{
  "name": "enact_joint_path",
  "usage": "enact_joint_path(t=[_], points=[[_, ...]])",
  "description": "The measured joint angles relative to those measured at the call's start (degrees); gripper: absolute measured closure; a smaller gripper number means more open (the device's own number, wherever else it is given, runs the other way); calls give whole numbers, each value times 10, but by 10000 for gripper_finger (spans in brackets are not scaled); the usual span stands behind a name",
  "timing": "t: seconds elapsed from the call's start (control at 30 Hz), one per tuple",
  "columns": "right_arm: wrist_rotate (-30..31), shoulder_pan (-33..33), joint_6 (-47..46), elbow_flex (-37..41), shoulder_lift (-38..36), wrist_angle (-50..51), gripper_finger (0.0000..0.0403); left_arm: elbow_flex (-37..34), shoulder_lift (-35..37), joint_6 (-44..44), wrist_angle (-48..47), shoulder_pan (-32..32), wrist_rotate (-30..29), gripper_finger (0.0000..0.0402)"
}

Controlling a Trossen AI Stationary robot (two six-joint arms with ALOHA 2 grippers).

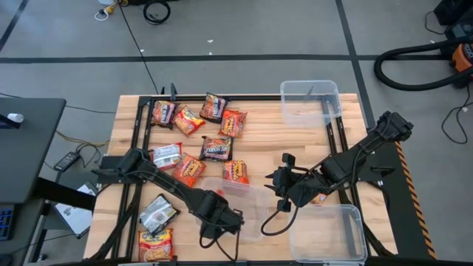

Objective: Sort Maruchan noodles
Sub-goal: Put the orange noodle pack into the bottom left transparent bin

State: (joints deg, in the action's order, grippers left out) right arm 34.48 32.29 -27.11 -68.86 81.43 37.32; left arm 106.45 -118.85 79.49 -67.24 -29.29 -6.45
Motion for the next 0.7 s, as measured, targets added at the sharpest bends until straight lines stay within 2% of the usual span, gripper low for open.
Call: enact_joint_path(t=[0.13, 0.27, 0.43, 0.53, 0.7], points=[[-1, 0, 1, 0, 0, 1, 269, 0, 1, 20, 2, -3, -13, 359], [-48, 1, 12, 0, 0, -1, 269, 0, 1, 5, -52, -6, -14, 360], [-89, 7, -12, -1, 7, -82, 269, 0, 2, -22, -66, -6, -31, 364], [-103, 2, -14, -15, 46, -91, 269, 0, 2, -24, -67, -3, -34, 364], [-182, -6, -17, -71, 140, -75, 270, 0, 3, -52, -70, 4, -35, 364]])
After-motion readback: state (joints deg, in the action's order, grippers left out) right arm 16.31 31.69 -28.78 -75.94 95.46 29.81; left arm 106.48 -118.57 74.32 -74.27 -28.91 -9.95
